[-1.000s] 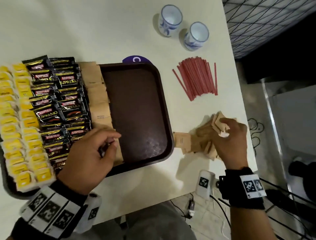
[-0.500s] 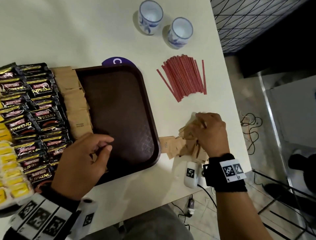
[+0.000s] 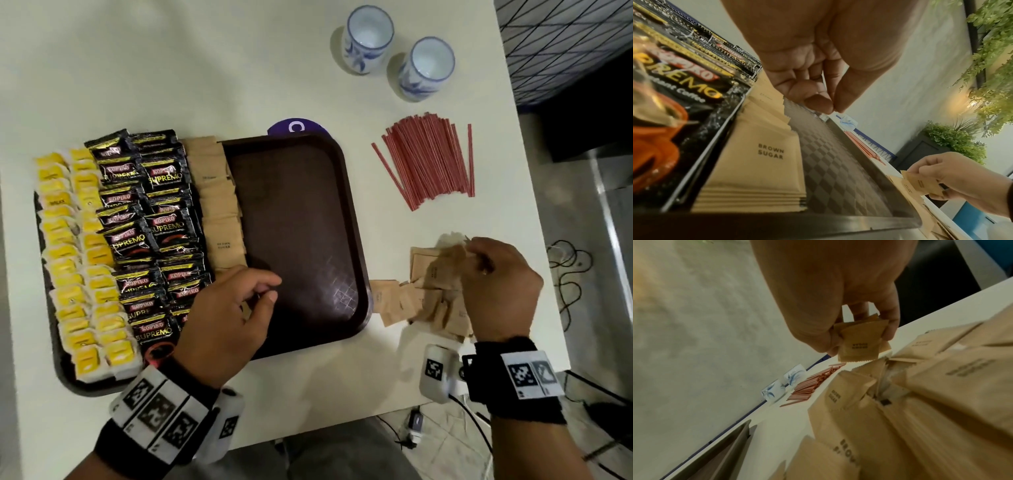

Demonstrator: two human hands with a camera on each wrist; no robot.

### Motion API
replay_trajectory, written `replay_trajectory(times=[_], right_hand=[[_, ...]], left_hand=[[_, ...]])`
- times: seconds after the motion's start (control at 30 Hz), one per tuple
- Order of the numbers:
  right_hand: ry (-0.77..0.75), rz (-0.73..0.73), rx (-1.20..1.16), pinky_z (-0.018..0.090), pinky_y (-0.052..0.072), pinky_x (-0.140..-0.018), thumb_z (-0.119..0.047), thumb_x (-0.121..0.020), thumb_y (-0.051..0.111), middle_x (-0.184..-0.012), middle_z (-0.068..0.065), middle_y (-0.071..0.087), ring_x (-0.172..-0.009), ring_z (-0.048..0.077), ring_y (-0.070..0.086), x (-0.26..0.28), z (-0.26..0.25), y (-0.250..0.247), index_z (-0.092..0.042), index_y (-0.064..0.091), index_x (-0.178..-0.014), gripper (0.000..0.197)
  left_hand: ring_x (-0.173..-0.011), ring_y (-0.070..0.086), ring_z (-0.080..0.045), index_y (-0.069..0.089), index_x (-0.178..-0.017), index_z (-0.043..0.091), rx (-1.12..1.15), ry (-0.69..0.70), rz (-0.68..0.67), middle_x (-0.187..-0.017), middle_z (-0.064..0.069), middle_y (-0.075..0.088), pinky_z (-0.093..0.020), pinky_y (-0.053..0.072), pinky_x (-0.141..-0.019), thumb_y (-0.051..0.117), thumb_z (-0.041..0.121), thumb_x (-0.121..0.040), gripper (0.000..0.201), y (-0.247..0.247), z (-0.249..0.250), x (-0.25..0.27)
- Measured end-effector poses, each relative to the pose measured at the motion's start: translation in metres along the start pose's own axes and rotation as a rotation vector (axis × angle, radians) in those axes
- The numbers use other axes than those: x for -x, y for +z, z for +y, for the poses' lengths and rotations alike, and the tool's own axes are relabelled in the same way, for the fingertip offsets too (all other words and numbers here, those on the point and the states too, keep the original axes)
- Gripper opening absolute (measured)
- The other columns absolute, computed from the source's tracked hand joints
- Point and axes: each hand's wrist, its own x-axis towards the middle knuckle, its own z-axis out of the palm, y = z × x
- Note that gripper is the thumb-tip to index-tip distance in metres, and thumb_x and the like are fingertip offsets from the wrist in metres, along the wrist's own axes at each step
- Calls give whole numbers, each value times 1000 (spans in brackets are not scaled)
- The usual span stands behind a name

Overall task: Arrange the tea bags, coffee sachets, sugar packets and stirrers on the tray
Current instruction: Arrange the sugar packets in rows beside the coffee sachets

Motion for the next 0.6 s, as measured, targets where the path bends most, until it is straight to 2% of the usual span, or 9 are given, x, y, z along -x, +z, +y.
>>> replay_trajectory(times=[0.07,0.1,0.17,0.2,0.27,0.37,0.43,0.53,0.6], right_hand=[[14,29,-58,12,41,-79,-16,-84,53,-101,10,75,-87,23,68,-1,-5,-4,-6,76,-98,29],[3,54,-86,11,42,-79,-17,-85,52,-101,8,75,-87,21,68,-2,-8,-7,-6,76,-100,31],[-42,93,-157,13,48,-82,-6,-86,54,-103,6,75,-90,20,70,-2,-20,-14,-9,76,-104,29],[-54,76,-234,19,53,-87,0,-87,55,-105,5,75,-92,19,71,-2,-29,-16,-11,76,-105,30],[-86,-66,-439,34,56,-92,7,-87,58,-107,1,75,-98,16,72,4,-56,-14,-13,76,-107,34],[-312,-350,-566,37,56,-90,15,-84,62,-108,-2,74,-102,14,70,21,-101,-1,-12,76,-106,37],[-503,-479,-621,39,54,-92,16,-83,62,-110,2,74,-107,18,69,33,-120,11,-7,76,-105,36],[-679,-556,-735,43,54,-92,14,-81,65,-105,8,74,-106,25,69,50,-136,28,1,76,-101,26],[-742,-572,-765,44,54,-91,13,-78,66,-101,11,74,-103,25,70,57,-145,36,4,76,-97,23]], left_hand=[[-85,55,10,71,-99,22,8,15,11,-84,18,59,0,36,-75,68,13,-83,18,-1,-1,0],[-86,55,10,71,-99,22,14,17,17,-84,18,60,0,36,-76,66,16,-83,18,-2,-1,0],[-87,56,10,71,-99,23,30,8,22,-86,19,61,0,37,-76,63,20,-83,18,-4,-2,0],[-87,57,10,71,-100,24,39,1,23,-86,19,62,-1,38,-75,63,22,-84,18,-4,-3,0],[-85,61,8,70,-102,26,81,-25,26,-87,20,66,-5,43,-73,61,26,-88,17,-5,-6,-1],[-80,69,-3,67,-107,26,229,-94,8,-87,14,70,-18,52,-71,59,30,-95,15,-2,-2,-3],[-83,70,-8,63,-115,25,365,-145,-43,-96,8,70,-25,55,-70,54,31,-97,21,2,3,-9],[-99,66,-13,55,-129,26,631,-230,-149,-114,2,66,-32,55,-81,51,39,-95,37,5,5,-17],[-103,63,-14,56,-131,23,727,-279,-205,-111,-3,67,-28,49,-89,50,32,-94,38,1,1,-20]])
